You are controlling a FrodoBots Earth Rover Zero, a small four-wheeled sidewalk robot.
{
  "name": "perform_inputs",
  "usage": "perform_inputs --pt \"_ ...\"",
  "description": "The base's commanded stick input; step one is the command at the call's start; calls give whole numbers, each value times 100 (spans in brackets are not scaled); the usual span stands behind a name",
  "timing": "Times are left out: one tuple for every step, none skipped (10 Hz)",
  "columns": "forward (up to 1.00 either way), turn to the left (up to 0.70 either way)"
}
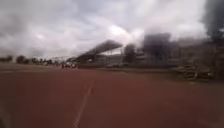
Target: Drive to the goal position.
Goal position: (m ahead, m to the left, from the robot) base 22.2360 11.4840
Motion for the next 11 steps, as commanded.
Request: perform_inputs --pt "85 0" --pt "85 0" --pt "85 0" --pt "85 0" --pt "85 0" --pt "85 0" --pt "85 0" --pt "85 0" --pt "85 0" --pt "85 0" --pt "85 0"
